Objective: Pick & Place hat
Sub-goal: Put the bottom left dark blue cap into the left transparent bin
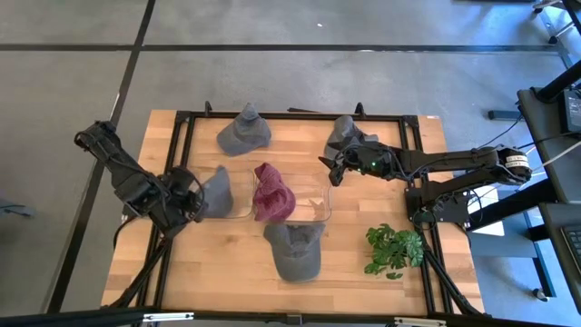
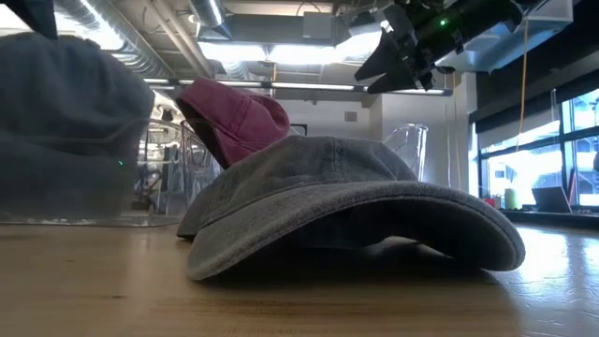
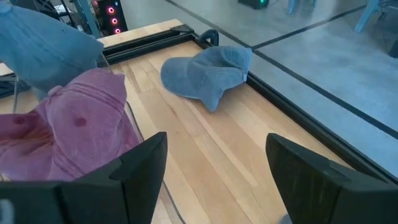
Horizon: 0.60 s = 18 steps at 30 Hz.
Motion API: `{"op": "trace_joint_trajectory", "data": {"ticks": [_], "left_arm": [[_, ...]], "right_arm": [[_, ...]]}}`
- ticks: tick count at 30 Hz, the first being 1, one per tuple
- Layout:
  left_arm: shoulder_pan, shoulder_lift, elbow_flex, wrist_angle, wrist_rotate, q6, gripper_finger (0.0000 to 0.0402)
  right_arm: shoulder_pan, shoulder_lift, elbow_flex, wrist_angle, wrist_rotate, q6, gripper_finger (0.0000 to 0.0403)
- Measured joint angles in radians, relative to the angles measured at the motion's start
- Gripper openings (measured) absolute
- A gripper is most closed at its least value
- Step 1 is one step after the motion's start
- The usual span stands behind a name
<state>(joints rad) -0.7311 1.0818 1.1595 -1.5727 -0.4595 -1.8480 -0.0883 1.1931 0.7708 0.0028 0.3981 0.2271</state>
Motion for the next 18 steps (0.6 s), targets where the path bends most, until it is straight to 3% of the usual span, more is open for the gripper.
{"op": "trace_joint_trajectory", "data": {"ticks": [7, 15, 18], "left_arm": [[0.0, 0.038, -0.047, 0.001, 0.169, -0.211, 0.0002], [0.0, 0.06, -0.05, 0.001, 0.205, -0.321, 0.0003], [0.0, 0.059, -0.05, 0.002, 0.28, -0.364, 0.0003]], "right_arm": [[0.0, 0.0, 0.0, -0.006, 0.0, -0.05, 0.0273], [0.0, 0.0, 0.0, -0.009, 0.0, -0.11, 0.0273], [0.0, 0.0, 0.0, -0.021, 0.0, -0.107, 0.0273]]}}
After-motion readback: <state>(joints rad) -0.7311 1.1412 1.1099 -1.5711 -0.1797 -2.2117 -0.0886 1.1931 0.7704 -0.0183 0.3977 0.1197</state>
